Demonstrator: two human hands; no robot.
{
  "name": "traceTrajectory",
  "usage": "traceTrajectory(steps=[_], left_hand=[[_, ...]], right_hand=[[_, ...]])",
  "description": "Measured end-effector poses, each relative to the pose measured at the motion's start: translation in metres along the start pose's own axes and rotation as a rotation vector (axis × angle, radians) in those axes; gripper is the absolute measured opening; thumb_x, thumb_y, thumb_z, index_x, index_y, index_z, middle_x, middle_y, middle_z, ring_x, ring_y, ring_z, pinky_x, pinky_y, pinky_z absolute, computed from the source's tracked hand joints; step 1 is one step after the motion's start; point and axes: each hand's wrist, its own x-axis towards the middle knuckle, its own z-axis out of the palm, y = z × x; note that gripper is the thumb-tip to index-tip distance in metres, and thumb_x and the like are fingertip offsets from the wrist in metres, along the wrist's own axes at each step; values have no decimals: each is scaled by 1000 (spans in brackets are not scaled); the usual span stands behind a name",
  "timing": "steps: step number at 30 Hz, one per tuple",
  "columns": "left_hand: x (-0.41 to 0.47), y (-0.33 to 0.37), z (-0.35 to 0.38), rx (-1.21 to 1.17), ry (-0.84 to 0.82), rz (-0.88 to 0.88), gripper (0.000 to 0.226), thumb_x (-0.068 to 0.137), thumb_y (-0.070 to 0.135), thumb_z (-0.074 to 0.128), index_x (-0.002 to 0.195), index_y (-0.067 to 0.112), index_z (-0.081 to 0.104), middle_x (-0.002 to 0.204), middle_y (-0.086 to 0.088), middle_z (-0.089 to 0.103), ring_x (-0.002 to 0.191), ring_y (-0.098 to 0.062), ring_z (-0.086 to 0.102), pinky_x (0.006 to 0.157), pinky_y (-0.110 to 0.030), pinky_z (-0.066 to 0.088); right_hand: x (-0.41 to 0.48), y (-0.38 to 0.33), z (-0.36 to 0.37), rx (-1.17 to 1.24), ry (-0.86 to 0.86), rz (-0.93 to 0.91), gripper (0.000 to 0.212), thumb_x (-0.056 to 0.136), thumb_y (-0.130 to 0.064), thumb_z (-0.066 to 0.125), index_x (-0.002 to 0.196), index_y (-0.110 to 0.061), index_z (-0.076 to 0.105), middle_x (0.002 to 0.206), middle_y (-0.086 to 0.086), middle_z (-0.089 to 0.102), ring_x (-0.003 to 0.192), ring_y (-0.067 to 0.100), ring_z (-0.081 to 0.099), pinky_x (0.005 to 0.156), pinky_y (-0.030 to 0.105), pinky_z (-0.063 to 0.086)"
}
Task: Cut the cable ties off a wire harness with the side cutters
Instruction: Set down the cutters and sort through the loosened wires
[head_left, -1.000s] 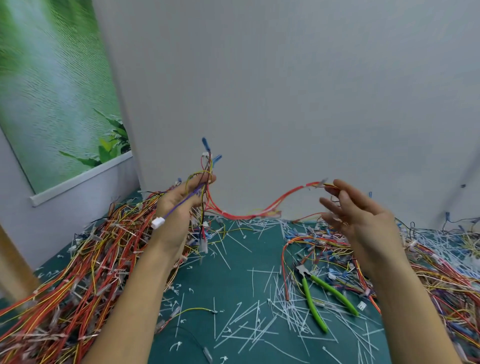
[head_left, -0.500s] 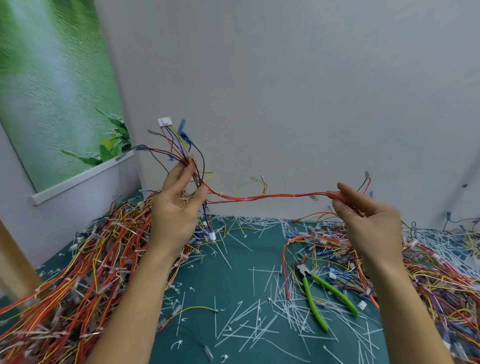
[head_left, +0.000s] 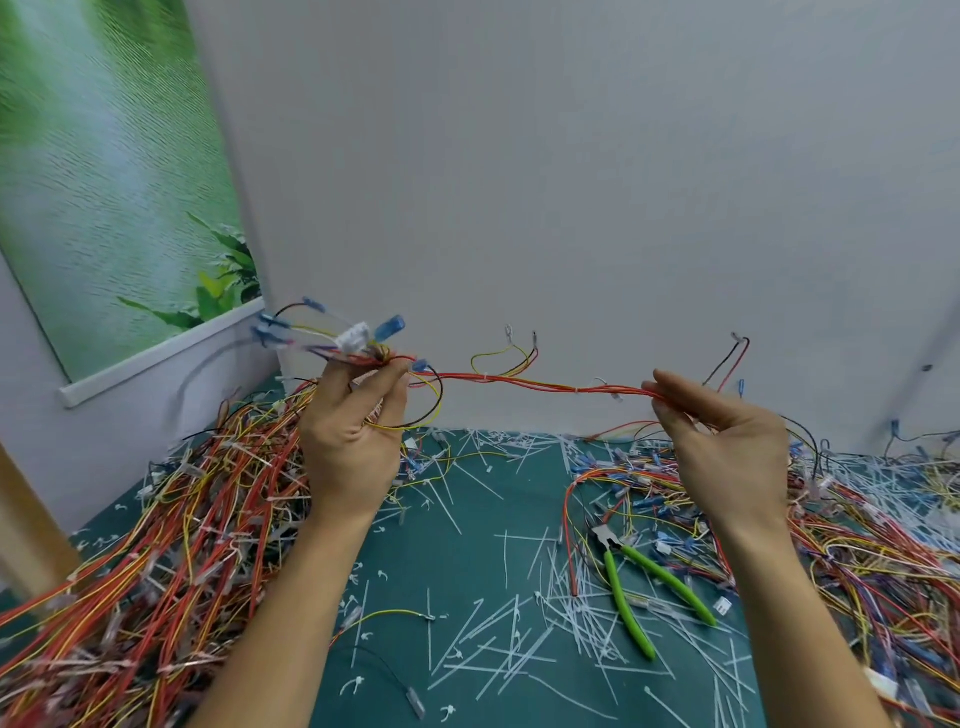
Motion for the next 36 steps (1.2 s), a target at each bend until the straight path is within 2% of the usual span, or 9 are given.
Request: traceTrajectory(steps=[3, 6, 9, 13, 18, 23, 29, 33, 36], left_hand=[[-2, -5, 0, 68, 46, 3, 19, 87, 2, 76, 105, -1, 76, 110, -15, 70, 105, 3, 57, 99, -11, 43], [-1, -9, 1, -9, 82, -72, 20, 86, 7, 79, 106, 5, 76, 109, -10, 69, 106, 0, 62, 95, -22, 52], [3, -8, 4, -299, 214, -463, 29, 79, 6, 85, 104, 20, 76, 105, -8, 72, 98, -14, 71, 86, -28, 58], [11, -5, 2, -813, 285, -913, 30, 79, -6, 79, 99, 15, 72, 88, 0, 77, 83, -17, 74, 77, -26, 58], [19, 10, 5, -1122, 215, -1136, 21, 81, -3, 71, 94, 13, 69, 87, 0, 78, 82, -8, 74, 72, -17, 58], [19, 31, 10, -1241, 74, -1213, 16, 75, 6, 72, 90, 12, 74, 86, -1, 77, 76, -7, 73, 69, -16, 58], [17, 44, 14, -1208, 13, -1195, 24, 92, -9, 56, 112, -1, 66, 98, -9, 75, 96, -18, 71, 97, -30, 56], [18, 44, 9, -1091, -117, -1177, 46, 95, -13, 51, 137, 6, 55, 136, -15, 63, 130, -22, 59, 113, -39, 44], [15, 44, 8, -830, -322, -1078, 54, 97, -9, 54, 145, 14, 49, 137, 1, 64, 124, -14, 63, 109, -39, 47]], right_hand=[[1, 0, 1, 29, -3, 32, 33, 92, -11, 76, 106, -40, 75, 102, -17, 78, 105, -5, 70, 100, 23, 51], [3, 2, 0, -10, -70, 73, 27, 92, -13, 77, 112, -31, 77, 98, -17, 77, 94, -7, 71, 84, 8, 52], [1, 3, 3, -48, -237, 166, 12, 98, -19, 69, 105, -24, 77, 90, -6, 80, 77, 7, 75, 62, 12, 53], [-3, -1, 8, 95, -348, 332, 23, 109, -24, 49, 114, -13, 68, 88, 6, 78, 64, 21, 74, 43, 22, 48], [-5, -7, 14, 255, -494, 510, 33, 113, -28, 36, 128, -9, 58, 94, 13, 78, 74, 28, 77, 44, 29, 54], [-11, -11, 14, 194, -656, 599, 36, 113, -35, 35, 129, -12, 57, 108, 6, 79, 94, 29, 78, 48, 31, 56], [-16, -25, 6, 42, -901, 619, 39, 110, -43, 39, 127, -16, 63, 116, -5, 78, 99, 26, 77, 51, 32, 58], [-17, -34, 6, 65, -804, 528, 40, 107, -45, 44, 123, -19, 70, 111, -1, 79, 98, 25, 76, 67, 42, 64], [-18, -37, 7, 47, -654, 364, 40, 103, -50, 45, 128, -30, 69, 118, -5, 76, 101, 12, 74, 82, 44, 65]])
